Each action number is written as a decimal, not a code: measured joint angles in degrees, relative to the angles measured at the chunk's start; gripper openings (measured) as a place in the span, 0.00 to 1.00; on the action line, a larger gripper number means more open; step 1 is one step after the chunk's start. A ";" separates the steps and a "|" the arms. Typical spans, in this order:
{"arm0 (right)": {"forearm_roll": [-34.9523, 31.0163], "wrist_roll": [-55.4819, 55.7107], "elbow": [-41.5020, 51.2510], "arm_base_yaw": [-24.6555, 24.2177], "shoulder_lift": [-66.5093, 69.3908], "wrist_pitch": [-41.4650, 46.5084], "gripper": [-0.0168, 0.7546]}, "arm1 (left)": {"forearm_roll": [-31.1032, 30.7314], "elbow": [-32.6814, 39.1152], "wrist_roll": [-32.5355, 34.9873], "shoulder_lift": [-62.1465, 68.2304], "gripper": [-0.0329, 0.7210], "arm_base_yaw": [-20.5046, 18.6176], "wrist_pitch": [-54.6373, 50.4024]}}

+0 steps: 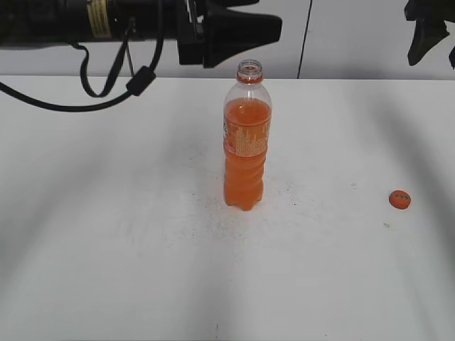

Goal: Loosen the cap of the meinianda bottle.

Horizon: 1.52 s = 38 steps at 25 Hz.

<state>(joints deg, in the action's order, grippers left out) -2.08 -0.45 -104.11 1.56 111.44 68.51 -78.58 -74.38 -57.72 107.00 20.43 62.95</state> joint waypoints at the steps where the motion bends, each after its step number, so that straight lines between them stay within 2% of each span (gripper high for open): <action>1: 0.00 -0.04 -0.44 0.00 0.00 0.33 0.66 | -0.28 0.00 -1.07 -1.42 0.83 0.00 -0.30; 6: -0.31 -0.04 -1.47 0.00 -1.09 0.90 0.66 | -3.91 0.00 -2.72 -8.73 0.83 0.00 -8.52; 9: -0.90 0.02 -1.47 0.00 -2.42 0.95 0.66 | -8.84 0.00 -3.77 -13.17 0.83 0.20 -21.88; 13: -1.72 0.02 -1.51 0.00 -4.25 1.01 0.66 | -16.40 0.06 -8.37 -14.55 0.83 0.26 -43.36; 16: -2.39 0.02 -1.59 0.00 -5.05 1.08 0.66 | -15.80 1.41 -9.60 -13.68 0.83 -0.42 -54.37; 18: -2.82 0.02 -1.58 0.00 -5.17 1.12 0.66 | -11.41 2.73 -9.85 -13.06 0.83 -1.36 -60.42; 23: -3.65 0.08 -1.58 0.00 -5.17 1.19 0.66 | 4.03 4.52 -8.35 -12.48 0.83 -3.04 -73.42; 25: -3.70 0.08 -1.58 0.00 -5.17 1.26 0.66 | 11.75 4.52 -2.53 -12.51 0.83 -3.74 -79.51; 28: -3.81 0.08 -1.58 0.00 -5.17 1.25 0.66 | 27.52 4.52 10.53 -12.51 0.83 -4.82 -87.23; 30: -3.81 0.08 -1.58 0.00 -5.17 1.25 0.66 | 35.49 4.46 17.84 -12.51 0.83 -5.38 -90.76; 38: -3.94 -0.14 -1.58 0.00 -5.17 1.25 0.66 | 60.05 -0.89 38.62 -12.51 0.82 -5.85 -102.54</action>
<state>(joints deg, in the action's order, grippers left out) -6.03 -0.60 -105.69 1.56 106.27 69.76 -18.53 -75.27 -19.09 94.50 14.59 -39.59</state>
